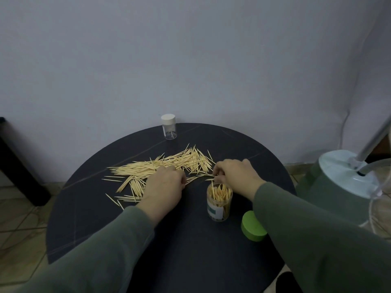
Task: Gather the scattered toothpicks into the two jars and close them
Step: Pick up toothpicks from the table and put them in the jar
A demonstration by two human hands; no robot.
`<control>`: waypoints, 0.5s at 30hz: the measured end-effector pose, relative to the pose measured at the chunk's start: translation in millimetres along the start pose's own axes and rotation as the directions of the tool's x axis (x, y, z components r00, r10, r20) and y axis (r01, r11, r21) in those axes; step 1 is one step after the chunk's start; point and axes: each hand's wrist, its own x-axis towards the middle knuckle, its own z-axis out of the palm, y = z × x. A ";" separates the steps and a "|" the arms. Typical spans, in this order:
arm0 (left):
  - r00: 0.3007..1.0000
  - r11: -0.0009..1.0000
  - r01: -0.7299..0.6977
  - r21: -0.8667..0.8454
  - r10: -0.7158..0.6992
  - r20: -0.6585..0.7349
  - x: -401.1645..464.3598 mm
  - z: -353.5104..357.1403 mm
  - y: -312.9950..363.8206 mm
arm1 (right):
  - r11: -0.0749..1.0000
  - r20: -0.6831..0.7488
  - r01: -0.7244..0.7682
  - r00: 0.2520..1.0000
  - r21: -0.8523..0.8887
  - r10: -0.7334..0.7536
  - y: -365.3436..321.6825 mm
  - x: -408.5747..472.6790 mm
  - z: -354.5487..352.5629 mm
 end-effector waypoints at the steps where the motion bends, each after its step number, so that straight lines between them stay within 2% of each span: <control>1: 1.000 1.000 -0.004 0.003 0.004 -0.009 1.8 2.0 -0.1 | 1.000 0.002 -0.002 1.000 0.018 0.002 -1.2 4.0 1.9; 6: 0.996 0.994 0.029 -0.109 -0.038 -0.078 12.5 4.3 3.7 | 0.995 -0.058 -0.005 0.998 0.103 0.011 -6.8 16.6 8.7; 10: 0.983 0.976 0.116 -0.183 -0.139 -0.119 31.7 5.1 1.8 | 0.988 -0.181 -0.085 0.978 0.128 0.108 -9.7 33.7 12.4; 15: 0.976 0.965 0.200 -0.167 -0.211 -0.054 62.1 9.6 -0.8 | 0.971 -0.121 -0.238 0.963 0.024 0.239 -8.2 60.8 14.8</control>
